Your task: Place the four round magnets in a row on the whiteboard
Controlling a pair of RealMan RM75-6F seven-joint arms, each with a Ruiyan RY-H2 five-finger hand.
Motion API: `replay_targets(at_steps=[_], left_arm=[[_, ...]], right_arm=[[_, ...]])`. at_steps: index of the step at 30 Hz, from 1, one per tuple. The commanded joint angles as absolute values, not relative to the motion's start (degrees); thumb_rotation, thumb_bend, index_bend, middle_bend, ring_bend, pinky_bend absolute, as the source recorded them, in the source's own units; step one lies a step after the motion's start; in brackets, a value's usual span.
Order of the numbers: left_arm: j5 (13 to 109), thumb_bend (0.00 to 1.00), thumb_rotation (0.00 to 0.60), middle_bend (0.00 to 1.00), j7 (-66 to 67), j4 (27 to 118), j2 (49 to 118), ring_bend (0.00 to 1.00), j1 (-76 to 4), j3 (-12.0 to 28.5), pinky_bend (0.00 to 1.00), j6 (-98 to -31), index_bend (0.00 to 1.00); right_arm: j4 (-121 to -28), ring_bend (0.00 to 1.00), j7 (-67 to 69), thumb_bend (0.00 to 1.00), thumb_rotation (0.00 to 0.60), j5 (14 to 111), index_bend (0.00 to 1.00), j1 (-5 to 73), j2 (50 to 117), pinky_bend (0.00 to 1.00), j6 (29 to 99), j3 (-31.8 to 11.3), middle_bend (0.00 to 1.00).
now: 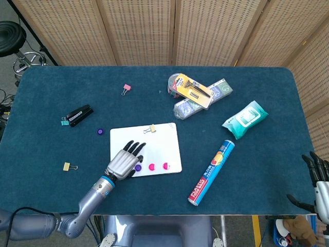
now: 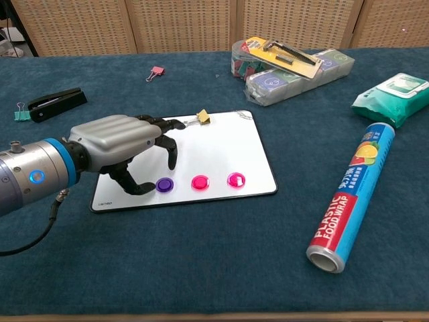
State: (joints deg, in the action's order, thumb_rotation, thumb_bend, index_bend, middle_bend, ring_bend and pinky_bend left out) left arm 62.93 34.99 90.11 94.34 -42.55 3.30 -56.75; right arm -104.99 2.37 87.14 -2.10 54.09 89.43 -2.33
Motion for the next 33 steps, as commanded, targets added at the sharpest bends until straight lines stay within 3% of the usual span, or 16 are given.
replay_targets(at_steps=[1, 8, 14, 26, 33], left_arm=[[63.84, 0.33, 0.600, 0.00, 33.90, 91.49, 92.22, 0.00, -42.09, 3.83, 0.00, -57.88, 0.40], [63.28, 0.33, 0.600, 0.00, 30.20, 90.58, 87.55, 0.00, -42.06, 6.82, 0.00, -58.15, 0.38], [61.83, 0.32, 0.600, 0.00, 25.31, 84.17, 84.03, 0.00, -43.04, 9.58, 0.00, -55.23, 0.36], [58.90, 0.32, 0.600, 0.00, 18.76, 66.69, 88.45, 0.00, -45.32, 10.74, 0.00, -48.14, 0.36], [59.23, 0.32, 0.600, 0.00, 17.26, 60.88, 90.62, 0.00, -45.57, 10.01, 0.00, -46.21, 0.36]], right_arm=[[-104.99, 0.00, 2.44, 0.00, 0.600, 87.17, 0.00, -2.13, 54.07, 0.00, 89.50, -2.34, 0.00], [-104.99, 0.00, 2.57, 0.00, 0.600, 87.13, 0.00, -2.10, 54.04, 0.00, 89.45, -2.37, 0.00], [-104.97, 0.00, 1.26, 0.00, 0.600, 86.83, 0.00, -1.75, 54.64, 0.00, 88.70, -2.31, 0.00], [-104.04, 0.00, -0.25, 0.00, 0.600, 86.98, 0.00, -1.65, 55.81, 0.00, 89.55, -2.84, 0.00], [-102.88, 0.00, -2.96, 0.00, 0.600, 86.91, 0.00, -1.91, 57.01, 0.00, 91.48, -3.73, 0.00]])
